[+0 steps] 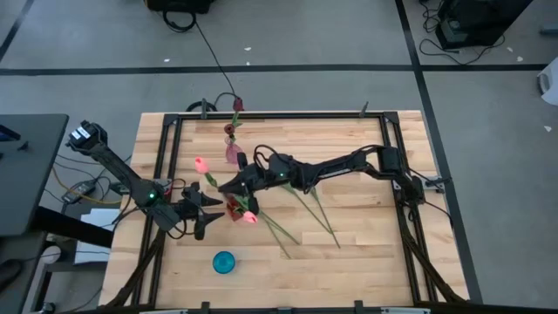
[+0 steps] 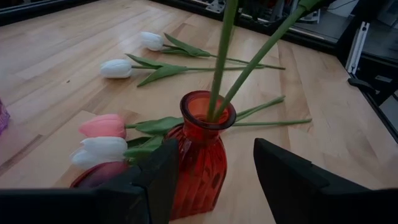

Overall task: Sort flowers into vase by color
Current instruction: Put the right pink flower into the red vase, then put the pink flower into the red vase

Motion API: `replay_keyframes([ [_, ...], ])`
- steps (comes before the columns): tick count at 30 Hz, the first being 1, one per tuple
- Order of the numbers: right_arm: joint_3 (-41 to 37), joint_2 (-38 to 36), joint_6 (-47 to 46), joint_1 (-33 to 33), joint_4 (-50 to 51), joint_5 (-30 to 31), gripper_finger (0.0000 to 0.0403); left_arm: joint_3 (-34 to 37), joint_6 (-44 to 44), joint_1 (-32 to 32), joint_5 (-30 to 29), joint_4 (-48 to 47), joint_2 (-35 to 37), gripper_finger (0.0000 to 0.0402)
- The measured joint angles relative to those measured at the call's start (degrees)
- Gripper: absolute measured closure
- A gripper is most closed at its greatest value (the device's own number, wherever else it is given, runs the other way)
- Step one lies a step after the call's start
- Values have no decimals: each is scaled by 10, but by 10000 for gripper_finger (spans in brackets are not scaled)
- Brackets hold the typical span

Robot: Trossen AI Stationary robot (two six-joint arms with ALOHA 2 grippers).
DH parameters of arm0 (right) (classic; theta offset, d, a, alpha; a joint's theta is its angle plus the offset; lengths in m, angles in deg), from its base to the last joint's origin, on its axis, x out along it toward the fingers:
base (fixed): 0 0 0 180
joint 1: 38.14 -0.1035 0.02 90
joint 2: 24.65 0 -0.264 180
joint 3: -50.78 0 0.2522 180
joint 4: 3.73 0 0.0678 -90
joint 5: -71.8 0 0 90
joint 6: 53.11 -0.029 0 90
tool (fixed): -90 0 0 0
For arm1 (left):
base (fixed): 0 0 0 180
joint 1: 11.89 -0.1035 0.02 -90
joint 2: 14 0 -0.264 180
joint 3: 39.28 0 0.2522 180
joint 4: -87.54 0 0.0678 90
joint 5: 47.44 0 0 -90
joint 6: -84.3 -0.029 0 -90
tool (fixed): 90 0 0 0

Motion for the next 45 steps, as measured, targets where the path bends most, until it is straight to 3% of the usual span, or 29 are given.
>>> replay_keyframes([
  [4,0,-1,2,0,51,-11,387,0,3,0,4,0,0,188],
  [8,0,-14,13,12,187,-41,361,0,16,0,30,0,0,188],
  [12,-1,-47,33,19,321,-33,332,0,25,0,51,-1,0,188],
  [18,0,-103,62,5,514,63,311,0,29,0,54,-2,0,188],
  [23,-5,-104,17,-28,637,165,315,0,28,0,54,-2,0,188],
  [29,-62,-105,-50,-49,629,182,311,0,29,0,51,-2,0,188],
  [34,-65,-69,-97,-70,573,180,281,0,29,0,45,-2,0,188],
  [39,-65,-28,-123,-86,521,234,255,0,26,0,20,-2,0,188],
  [43,-65,-27,-134,-94,506,320,254,0,26,0,20,-2,0,188],
  [45,-65,-29,-134,-97,499,331,254,0,26,0,20,-2,0,188],
])
